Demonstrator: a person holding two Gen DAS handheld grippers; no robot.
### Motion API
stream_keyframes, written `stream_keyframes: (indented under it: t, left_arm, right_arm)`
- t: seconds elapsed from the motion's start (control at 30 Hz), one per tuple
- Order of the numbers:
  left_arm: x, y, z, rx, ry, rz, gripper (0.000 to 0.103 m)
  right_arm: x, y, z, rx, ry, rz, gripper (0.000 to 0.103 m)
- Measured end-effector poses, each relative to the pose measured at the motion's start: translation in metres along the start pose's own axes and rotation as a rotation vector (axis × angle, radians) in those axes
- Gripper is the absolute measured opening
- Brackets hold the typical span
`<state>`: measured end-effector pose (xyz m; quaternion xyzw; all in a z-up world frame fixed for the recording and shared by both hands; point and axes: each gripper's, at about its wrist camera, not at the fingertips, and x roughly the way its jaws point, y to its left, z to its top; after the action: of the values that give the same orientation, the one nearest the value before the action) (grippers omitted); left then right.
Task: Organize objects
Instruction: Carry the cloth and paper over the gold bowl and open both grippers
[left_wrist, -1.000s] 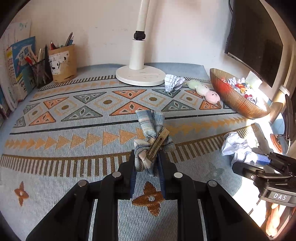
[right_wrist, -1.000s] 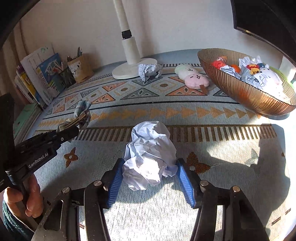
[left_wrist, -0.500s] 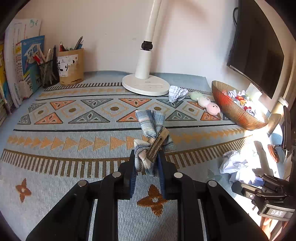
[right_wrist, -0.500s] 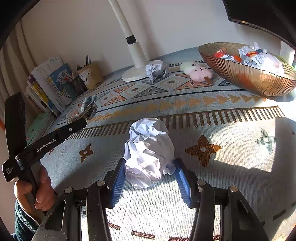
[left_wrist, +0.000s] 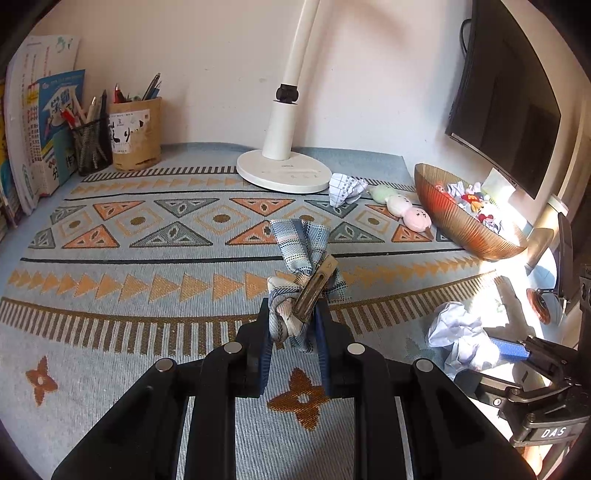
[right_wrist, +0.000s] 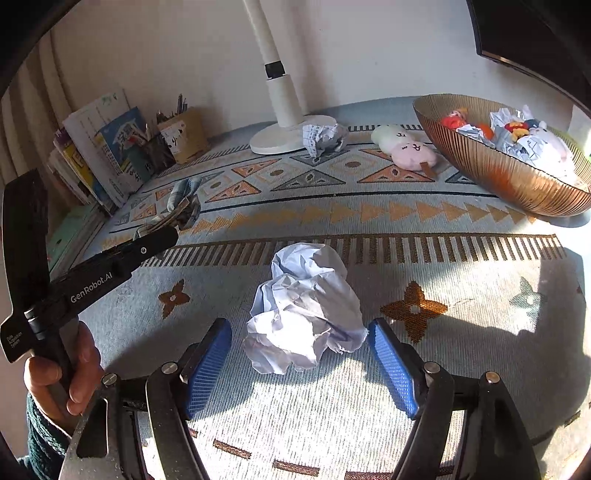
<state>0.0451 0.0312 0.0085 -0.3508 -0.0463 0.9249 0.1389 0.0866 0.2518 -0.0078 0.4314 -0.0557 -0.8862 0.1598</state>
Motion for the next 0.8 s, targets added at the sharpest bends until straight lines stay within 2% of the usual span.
stream_keyframes:
  t: [0.07, 0.13, 0.17, 0.2, 0.33, 0.43, 0.53, 0.63, 0.73, 0.8]
  left_arm:
    - [0.000, 0.000, 0.000, 0.000, -0.001, -0.001, 0.018]
    - [0.000, 0.001, 0.000, 0.001, -0.005, -0.004, 0.018]
    - [-0.001, 0.001, 0.000, 0.001, -0.006, -0.004, 0.018]
    - [-0.001, 0.001, 0.000, 0.000, -0.006, -0.004, 0.018]
    - [0.003, -0.006, 0.000, 0.033, 0.015, 0.032, 0.018]
    - [0.008, -0.039, 0.003, 0.170, 0.026, 0.058, 0.018]
    - [0.005, -0.080, 0.031, 0.257, -0.004, -0.008, 0.018]
    - [0.010, -0.122, 0.073, 0.300, -0.054, -0.092, 0.018]
    - [0.036, -0.161, 0.110, 0.320, -0.065, -0.141, 0.018]
    - [0.058, -0.178, 0.132, 0.289, -0.055, -0.189, 0.018]
  right_arm:
    - [0.007, 0.004, 0.002, -0.011, 0.012, -0.026, 0.079]
    - [0.011, 0.011, 0.002, -0.033, 0.009, -0.064, 0.074]
    - [0.012, 0.013, 0.001, -0.044, 0.013, -0.084, 0.060]
    - [0.012, 0.013, 0.001, -0.044, 0.012, -0.090, 0.050]
    - [-0.013, -0.003, 0.007, -0.009, -0.063, -0.068, 0.047]
    - [-0.047, -0.024, 0.027, 0.012, -0.156, -0.105, 0.047]
    - [-0.087, -0.054, 0.059, 0.049, -0.269, -0.177, 0.047]
    - [-0.116, -0.088, 0.092, 0.104, -0.366, -0.318, 0.047]
    - [-0.129, -0.127, 0.119, 0.194, -0.422, -0.411, 0.047]
    - [-0.128, -0.150, 0.133, 0.236, -0.435, -0.436, 0.048]
